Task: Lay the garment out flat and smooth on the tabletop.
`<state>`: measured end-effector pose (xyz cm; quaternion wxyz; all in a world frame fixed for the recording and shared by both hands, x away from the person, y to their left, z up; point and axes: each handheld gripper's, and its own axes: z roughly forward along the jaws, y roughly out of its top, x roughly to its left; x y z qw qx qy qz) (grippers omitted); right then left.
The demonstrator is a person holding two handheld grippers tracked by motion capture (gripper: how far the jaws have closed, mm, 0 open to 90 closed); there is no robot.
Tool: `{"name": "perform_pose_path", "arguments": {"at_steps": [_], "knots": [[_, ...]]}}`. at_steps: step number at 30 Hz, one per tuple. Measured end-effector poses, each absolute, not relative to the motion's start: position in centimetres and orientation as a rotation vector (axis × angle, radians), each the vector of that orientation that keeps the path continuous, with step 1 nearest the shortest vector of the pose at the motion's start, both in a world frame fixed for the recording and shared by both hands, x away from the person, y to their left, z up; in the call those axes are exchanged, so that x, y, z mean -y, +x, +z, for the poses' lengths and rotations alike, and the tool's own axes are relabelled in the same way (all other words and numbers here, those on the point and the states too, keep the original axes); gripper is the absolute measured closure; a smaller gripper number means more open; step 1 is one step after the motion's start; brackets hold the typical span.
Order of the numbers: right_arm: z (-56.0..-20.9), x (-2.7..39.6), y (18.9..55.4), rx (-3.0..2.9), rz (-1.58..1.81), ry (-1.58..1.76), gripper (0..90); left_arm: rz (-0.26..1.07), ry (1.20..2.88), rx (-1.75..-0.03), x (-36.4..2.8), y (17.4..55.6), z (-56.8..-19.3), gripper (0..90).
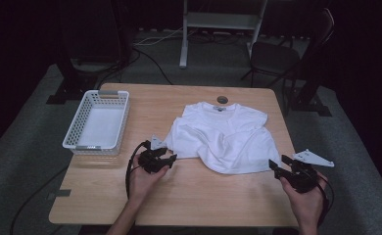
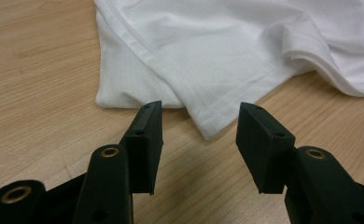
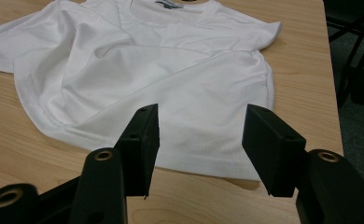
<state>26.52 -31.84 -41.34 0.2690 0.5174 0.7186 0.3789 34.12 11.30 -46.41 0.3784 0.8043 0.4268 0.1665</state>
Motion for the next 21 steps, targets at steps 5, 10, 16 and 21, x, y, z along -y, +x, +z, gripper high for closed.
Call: {"name": "perform_pose_path", "arguments": {"at_steps": [5, 10, 16, 21], "knots": [[-41.41, 31.87, 26.55, -1.938, 1.019, 1.394, 45.4, 0.418, 2.073, -1.098, -11.19, 34.37, -46.78, 54.7], [-41.48, 31.82, 26.57, -1.938, 1.015, 1.394, 45.2, 0.418, 2.068, -1.097, -11.11, 34.51, -46.94, 55.5], [-41.59, 31.94, 26.62, -1.944, 1.006, 1.393, 45.1, 0.421, 2.069, -1.091, -10.86, 34.53, -46.95, 56.8], [-41.57, 32.10, 26.55, -1.939, 1.008, 1.395, 45.1, 0.414, 2.077, -1.086, -10.56, 34.58, -47.16, 56.9]]}}
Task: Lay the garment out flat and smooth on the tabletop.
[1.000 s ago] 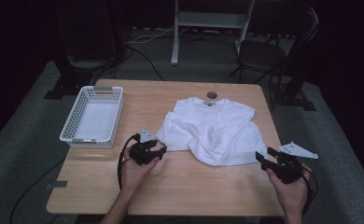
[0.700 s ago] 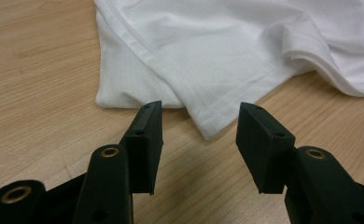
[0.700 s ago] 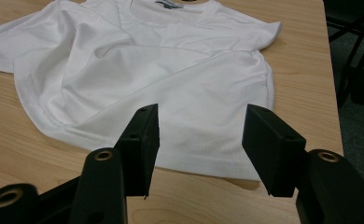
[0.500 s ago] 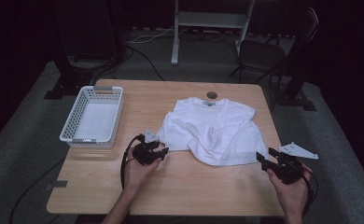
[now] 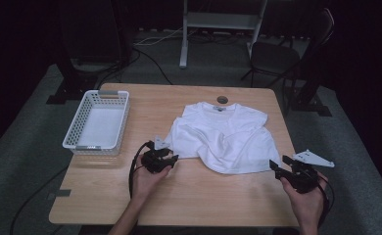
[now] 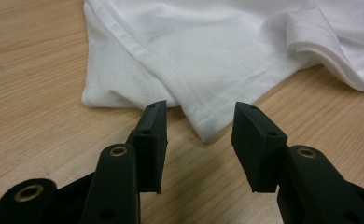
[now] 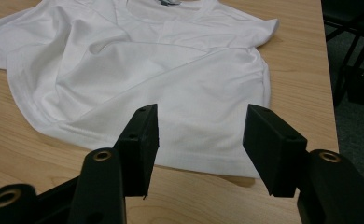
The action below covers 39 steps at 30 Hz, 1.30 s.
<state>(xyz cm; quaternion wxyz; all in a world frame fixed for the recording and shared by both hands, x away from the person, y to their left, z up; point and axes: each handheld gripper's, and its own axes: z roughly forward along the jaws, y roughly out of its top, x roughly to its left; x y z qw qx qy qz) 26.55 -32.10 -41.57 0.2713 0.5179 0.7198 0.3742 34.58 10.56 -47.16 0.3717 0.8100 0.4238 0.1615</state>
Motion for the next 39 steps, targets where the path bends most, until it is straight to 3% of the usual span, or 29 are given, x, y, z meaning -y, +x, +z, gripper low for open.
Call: {"name": "perform_pose_path", "arguments": {"at_steps": [39], "knots": [[-41.8, 32.6, 26.6, -1.938, 1.012, 1.402, 44.8, 0.428, 2.113, -1.089, -9.7, 35.4, -47.9, 60.1]]}}
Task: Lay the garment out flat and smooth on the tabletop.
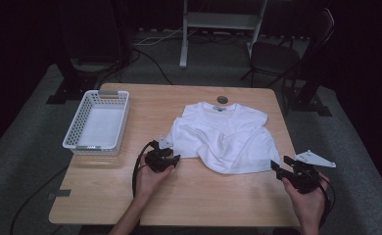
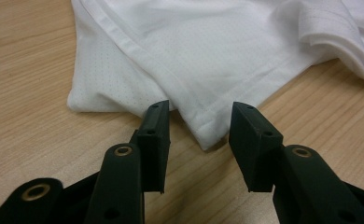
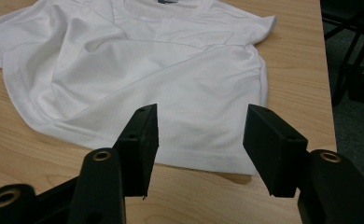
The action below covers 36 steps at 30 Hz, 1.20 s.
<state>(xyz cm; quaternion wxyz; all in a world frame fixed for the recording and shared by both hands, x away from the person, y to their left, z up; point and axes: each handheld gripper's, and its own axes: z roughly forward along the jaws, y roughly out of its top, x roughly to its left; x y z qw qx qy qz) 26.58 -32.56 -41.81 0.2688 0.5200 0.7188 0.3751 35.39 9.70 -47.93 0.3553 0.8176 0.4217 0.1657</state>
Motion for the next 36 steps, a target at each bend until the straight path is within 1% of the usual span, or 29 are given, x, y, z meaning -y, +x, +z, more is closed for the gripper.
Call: {"name": "perform_pose_path", "arguments": {"at_steps": [8, 17, 21, 28, 36], "knots": [[-41.8, 32.8, 26.5, -1.931, 1.016, 1.413, 44.8, 0.475, 2.123, -1.094, -9.4, 35.4, -47.9, 64.9], [-41.9, 33.4, 26.7, -1.918, 1.027, 1.429, 44.8, 0.458, 2.140, -1.070, -9.1, 35.2, -47.8, 81.0], [-42.3, 33.7, 26.9, -1.919, 1.022, 1.436, 44.8, 0.446, 2.143, -1.076, -9.2, 35.1, -47.8, 85.9], [-43.1, 34.6, 27.4, -1.903, 1.024, 1.476, 45.1, 0.441, 2.144, -1.082, -9.5, 35.1, -47.7, 87.2], [-44.2, 35.2, 28.2, -1.899, 0.982, 1.511, 50.2, 0.449, 2.149, -1.083, -9.7, 34.9, -47.7, 87.3]]}}
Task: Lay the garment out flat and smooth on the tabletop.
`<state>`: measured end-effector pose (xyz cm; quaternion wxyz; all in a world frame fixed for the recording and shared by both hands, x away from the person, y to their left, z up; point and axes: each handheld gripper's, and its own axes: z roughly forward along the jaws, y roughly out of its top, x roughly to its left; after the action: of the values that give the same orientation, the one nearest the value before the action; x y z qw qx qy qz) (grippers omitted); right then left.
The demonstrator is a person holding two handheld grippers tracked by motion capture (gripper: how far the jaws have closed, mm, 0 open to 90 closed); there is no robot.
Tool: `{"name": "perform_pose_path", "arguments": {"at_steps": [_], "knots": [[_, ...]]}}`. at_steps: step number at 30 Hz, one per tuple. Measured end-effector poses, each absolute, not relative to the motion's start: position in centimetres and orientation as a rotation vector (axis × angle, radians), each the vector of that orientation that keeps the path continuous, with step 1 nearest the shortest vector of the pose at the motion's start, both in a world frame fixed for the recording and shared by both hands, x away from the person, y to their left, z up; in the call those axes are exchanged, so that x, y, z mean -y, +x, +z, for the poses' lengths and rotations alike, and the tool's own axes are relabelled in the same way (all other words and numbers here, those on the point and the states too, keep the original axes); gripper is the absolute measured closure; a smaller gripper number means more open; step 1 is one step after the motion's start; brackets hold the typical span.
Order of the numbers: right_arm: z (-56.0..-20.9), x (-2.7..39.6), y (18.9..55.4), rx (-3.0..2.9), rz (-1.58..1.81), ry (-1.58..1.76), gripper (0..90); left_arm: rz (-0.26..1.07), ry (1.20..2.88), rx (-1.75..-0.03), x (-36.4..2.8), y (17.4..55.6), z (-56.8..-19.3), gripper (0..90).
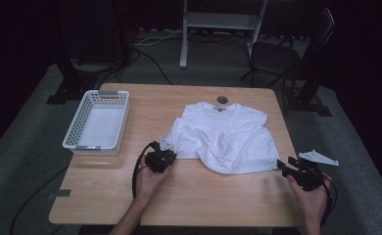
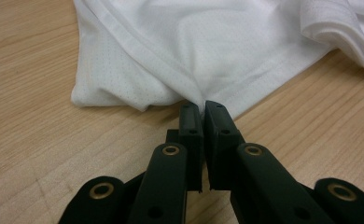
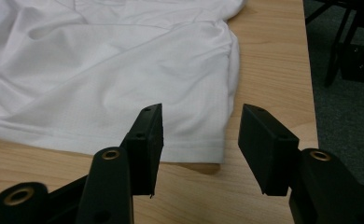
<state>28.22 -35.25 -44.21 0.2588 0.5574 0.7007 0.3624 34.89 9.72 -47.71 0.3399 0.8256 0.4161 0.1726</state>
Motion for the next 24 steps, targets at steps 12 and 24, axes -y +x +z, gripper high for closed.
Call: {"name": "perform_pose_path", "arguments": {"at_steps": [12, 24], "knots": [[-45.5, 36.0, 29.0, -1.896, 0.967, 1.561, 52.1, 0.445, 2.156, -1.090, -10.0, 34.6, -47.6, 87.3], [-46.8, 36.8, 29.8, -1.881, 0.963, 1.617, 54.0, 0.453, 2.173, -1.086, -9.9, 34.1, -47.5, 87.3]]}}
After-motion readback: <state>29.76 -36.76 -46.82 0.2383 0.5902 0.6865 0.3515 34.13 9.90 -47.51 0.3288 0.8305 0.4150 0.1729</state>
